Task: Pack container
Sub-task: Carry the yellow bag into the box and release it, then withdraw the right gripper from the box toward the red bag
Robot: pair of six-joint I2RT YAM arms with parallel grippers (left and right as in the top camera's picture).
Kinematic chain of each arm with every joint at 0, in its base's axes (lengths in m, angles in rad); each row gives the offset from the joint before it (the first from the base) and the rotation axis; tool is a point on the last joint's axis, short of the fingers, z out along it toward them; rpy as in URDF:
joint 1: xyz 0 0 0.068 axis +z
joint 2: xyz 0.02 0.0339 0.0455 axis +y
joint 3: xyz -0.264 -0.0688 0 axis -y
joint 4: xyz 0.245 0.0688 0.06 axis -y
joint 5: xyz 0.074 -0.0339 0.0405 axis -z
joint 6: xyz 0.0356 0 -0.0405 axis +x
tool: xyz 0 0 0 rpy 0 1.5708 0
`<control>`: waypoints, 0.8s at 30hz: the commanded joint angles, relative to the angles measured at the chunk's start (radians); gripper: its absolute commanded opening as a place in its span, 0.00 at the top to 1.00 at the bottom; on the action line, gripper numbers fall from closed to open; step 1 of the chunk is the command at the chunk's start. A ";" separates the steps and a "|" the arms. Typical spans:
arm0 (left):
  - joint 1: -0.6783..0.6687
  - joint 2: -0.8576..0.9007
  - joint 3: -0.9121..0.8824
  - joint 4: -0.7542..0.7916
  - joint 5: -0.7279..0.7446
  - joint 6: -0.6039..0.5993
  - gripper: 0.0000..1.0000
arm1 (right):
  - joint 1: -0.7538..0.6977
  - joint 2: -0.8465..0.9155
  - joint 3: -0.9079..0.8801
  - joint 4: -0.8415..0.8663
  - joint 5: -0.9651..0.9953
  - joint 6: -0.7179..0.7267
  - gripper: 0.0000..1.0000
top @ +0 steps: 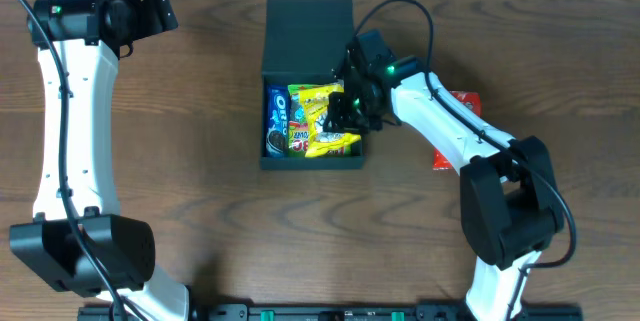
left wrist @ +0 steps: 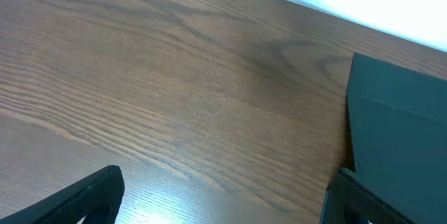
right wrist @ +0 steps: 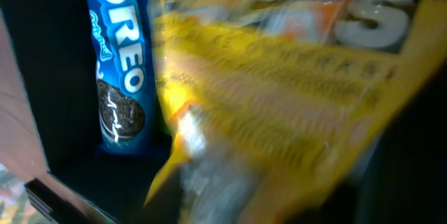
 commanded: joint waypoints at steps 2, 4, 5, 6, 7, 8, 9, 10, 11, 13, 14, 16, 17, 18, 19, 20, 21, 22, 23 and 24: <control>0.001 -0.025 0.025 -0.003 0.000 0.014 0.05 | 0.000 -0.017 0.022 0.003 -0.002 0.029 0.14; 0.001 -0.025 0.025 -0.003 0.001 0.014 0.05 | -0.010 -0.044 0.067 -0.018 0.016 0.027 0.10; 0.001 -0.025 0.025 -0.003 0.001 0.014 0.05 | -0.013 -0.062 0.098 -0.036 0.045 0.023 0.09; 0.001 -0.025 0.025 -0.003 0.001 0.014 0.05 | -0.013 -0.078 0.125 -0.053 0.075 0.016 0.07; 0.001 -0.025 0.025 -0.003 0.001 0.014 0.05 | -0.012 -0.092 0.151 -0.071 0.105 0.005 0.07; 0.001 -0.025 0.025 -0.003 0.002 0.014 0.05 | -0.010 -0.109 0.173 -0.087 0.134 -0.005 0.07; 0.001 -0.025 0.025 -0.003 0.006 0.014 0.05 | -0.005 -0.131 0.196 -0.105 0.172 -0.022 0.13; 0.001 -0.025 0.025 -0.002 0.008 0.014 0.05 | 0.001 -0.146 0.202 -0.108 0.187 -0.044 0.36; 0.001 -0.025 0.025 -0.003 0.008 0.014 0.05 | 0.009 -0.154 0.202 -0.107 0.188 -0.067 0.90; 0.001 -0.025 0.025 -0.003 0.008 0.014 0.05 | 0.028 -0.150 0.196 -0.114 0.188 -0.096 0.99; 0.001 -0.025 0.025 -0.003 0.008 0.014 0.05 | 0.035 -0.144 0.188 -0.117 0.188 -0.111 0.99; 0.001 -0.025 0.025 -0.003 0.008 0.014 0.05 | 0.053 -0.124 0.159 -0.118 0.188 -0.130 0.99; 0.001 -0.025 0.025 -0.003 0.008 0.014 0.05 | 0.060 -0.106 0.142 -0.119 0.188 -0.134 0.99; 0.001 -0.025 0.025 -0.003 0.008 0.014 0.05 | 0.061 -0.095 0.132 -0.121 0.188 -0.134 0.99; 0.001 -0.025 0.025 -0.003 0.008 0.014 0.05 | 0.061 -0.079 0.120 -0.123 0.188 -0.134 0.99; 0.001 -0.025 0.025 -0.003 0.008 0.014 0.05 | 0.061 -0.064 0.110 -0.123 0.188 -0.134 0.99; 0.001 -0.025 0.025 -0.003 0.008 0.014 0.05 | 0.061 -0.048 0.099 -0.122 0.188 -0.137 0.99; 0.001 -0.025 0.025 -0.003 0.008 0.014 0.05 | 0.061 -0.032 0.090 -0.122 0.195 -0.137 0.99; 0.001 -0.025 0.025 -0.003 0.008 0.014 0.05 | 0.061 -0.011 0.077 -0.123 0.208 -0.137 0.99; 0.001 -0.025 0.025 -0.003 0.008 0.014 0.05 | 0.061 0.009 0.066 -0.123 0.215 -0.139 0.99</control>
